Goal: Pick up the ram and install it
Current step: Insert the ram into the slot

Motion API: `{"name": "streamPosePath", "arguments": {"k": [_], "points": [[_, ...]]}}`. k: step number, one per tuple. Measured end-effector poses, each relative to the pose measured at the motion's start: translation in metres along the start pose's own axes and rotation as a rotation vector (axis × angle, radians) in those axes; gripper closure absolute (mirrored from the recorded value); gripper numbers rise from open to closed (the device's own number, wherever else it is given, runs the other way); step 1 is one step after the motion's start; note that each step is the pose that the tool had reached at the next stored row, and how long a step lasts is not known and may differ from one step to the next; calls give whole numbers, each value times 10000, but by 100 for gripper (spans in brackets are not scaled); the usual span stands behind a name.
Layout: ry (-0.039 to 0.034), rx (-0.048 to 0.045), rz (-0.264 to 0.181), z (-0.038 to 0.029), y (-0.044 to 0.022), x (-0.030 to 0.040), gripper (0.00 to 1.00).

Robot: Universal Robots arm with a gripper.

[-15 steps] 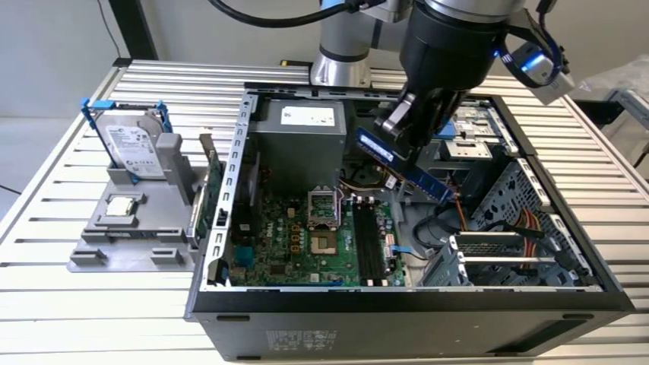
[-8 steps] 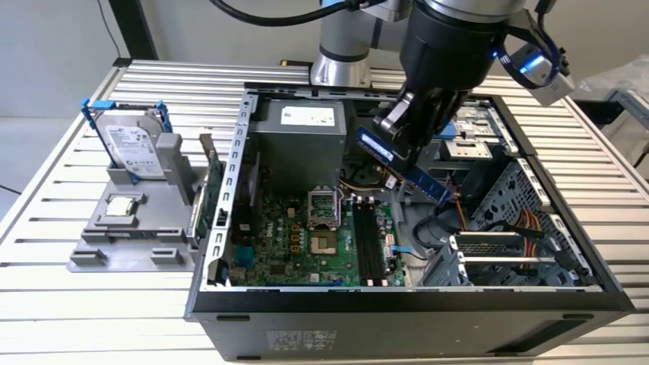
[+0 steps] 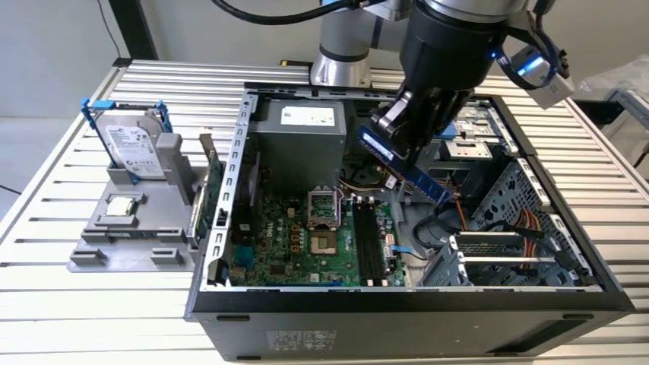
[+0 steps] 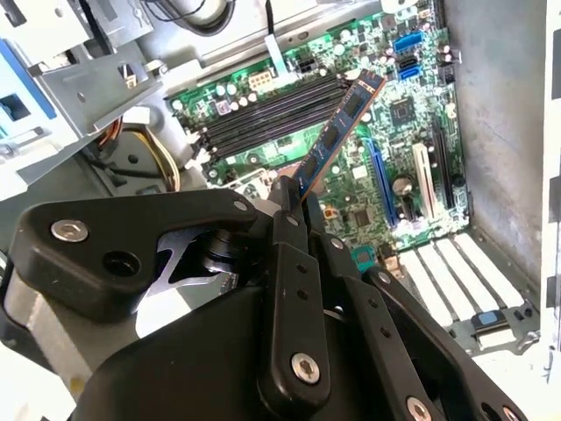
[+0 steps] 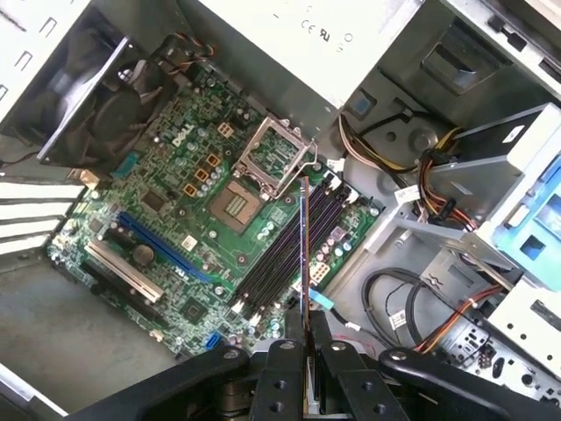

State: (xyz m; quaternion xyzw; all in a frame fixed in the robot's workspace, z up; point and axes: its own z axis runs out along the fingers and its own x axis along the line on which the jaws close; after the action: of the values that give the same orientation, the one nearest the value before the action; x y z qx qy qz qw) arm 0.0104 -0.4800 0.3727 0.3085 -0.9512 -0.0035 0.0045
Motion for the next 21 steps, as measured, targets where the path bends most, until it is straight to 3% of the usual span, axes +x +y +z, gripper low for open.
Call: {"name": "streamPosePath", "arguments": {"k": [21], "points": [[-17,-12,1780,1,0,0,100]]}}
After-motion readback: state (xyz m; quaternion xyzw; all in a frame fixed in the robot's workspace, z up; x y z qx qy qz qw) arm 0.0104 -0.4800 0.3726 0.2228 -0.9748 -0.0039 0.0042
